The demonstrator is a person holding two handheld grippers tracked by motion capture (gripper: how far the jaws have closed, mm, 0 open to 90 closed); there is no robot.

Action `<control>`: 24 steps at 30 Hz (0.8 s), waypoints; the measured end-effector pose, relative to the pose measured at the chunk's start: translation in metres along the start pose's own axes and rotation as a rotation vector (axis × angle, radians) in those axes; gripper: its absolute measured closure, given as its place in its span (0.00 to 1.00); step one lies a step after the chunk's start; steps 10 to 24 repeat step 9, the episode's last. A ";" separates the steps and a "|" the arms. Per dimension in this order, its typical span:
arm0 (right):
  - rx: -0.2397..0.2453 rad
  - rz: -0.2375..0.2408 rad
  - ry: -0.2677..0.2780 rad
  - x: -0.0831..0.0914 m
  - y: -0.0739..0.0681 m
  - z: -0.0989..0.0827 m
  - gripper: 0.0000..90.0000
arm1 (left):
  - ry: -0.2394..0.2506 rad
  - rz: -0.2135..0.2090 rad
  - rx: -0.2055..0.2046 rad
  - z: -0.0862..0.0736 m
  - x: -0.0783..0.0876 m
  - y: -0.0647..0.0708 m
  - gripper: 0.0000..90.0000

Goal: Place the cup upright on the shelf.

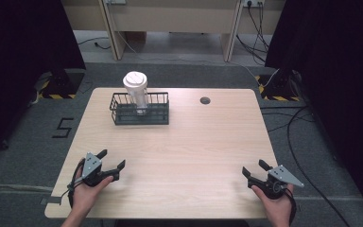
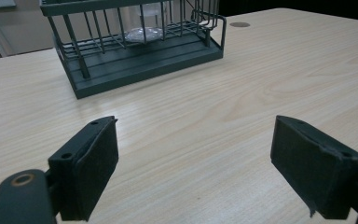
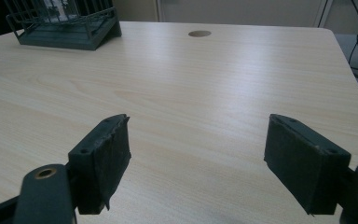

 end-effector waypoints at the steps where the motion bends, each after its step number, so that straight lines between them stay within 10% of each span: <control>1: -0.003 0.002 -0.001 0.000 0.000 0.000 0.25 | 0.000 -0.001 0.002 0.000 0.000 0.000 0.16; 24: -0.003 0.000 0.001 0.000 0.000 0.000 0.26 | 0.001 0.002 0.014 -0.001 0.000 0.000 0.16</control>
Point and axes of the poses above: each handheld gripper's, and its own axes: x roughly backward along the jaws, z roughly out of its top, y roughly to its right, the point moved 4 cm from there along -x, roughly forward along the jaws, and after that the axes turned 12 degrees about -x, right-handed, at the moved point
